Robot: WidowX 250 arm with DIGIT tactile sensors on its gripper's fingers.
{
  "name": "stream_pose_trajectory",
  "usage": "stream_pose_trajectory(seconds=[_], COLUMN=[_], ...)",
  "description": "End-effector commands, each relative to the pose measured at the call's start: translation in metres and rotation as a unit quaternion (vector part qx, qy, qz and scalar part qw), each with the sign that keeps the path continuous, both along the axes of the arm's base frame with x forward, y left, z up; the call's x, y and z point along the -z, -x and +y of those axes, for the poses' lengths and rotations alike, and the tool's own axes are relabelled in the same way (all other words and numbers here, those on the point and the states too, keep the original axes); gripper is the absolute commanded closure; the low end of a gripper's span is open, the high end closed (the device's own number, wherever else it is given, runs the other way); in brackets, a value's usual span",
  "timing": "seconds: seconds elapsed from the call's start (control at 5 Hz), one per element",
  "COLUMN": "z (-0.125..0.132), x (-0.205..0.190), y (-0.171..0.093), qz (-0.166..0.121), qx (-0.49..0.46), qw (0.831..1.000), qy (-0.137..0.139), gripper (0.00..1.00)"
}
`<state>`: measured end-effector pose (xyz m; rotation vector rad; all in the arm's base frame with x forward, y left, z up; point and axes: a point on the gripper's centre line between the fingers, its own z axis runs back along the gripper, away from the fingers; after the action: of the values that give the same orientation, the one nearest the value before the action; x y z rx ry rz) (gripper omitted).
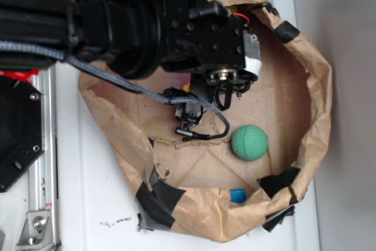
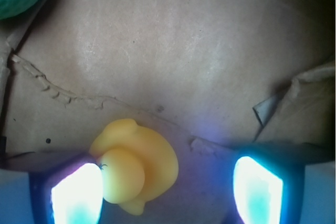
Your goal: Grab the yellow duck.
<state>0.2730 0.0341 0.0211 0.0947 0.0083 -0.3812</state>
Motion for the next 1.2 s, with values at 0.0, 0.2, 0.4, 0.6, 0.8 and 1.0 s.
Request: stream_pose_trajectory(seconds=[0.0, 0.2, 0.4, 0.6, 0.8, 1.0], z=[0.0241, 0.0184, 0.0169, 0.0167, 0.0164, 0.0145], x=[0.0443, 0.0436, 0.0359, 0.0378, 0.0369, 0.0353], y=[-0.0112, -0.0084, -0.0081, -0.0090, -0.0091, -0.0090], qz=[0.026, 0.025, 0.010, 0.010, 0.006, 0.000], qx=[-0.033, -0.020, -0.020, -0.037, -0.042, -0.040], qw=[0.999, 0.999, 1.000, 0.999, 0.999, 0.999], qy=[-0.021, -0.036, -0.022, -0.022, -0.029, -0.033], gripper=[0.00, 0.00, 0.00, 0.91, 1.00, 1.00])
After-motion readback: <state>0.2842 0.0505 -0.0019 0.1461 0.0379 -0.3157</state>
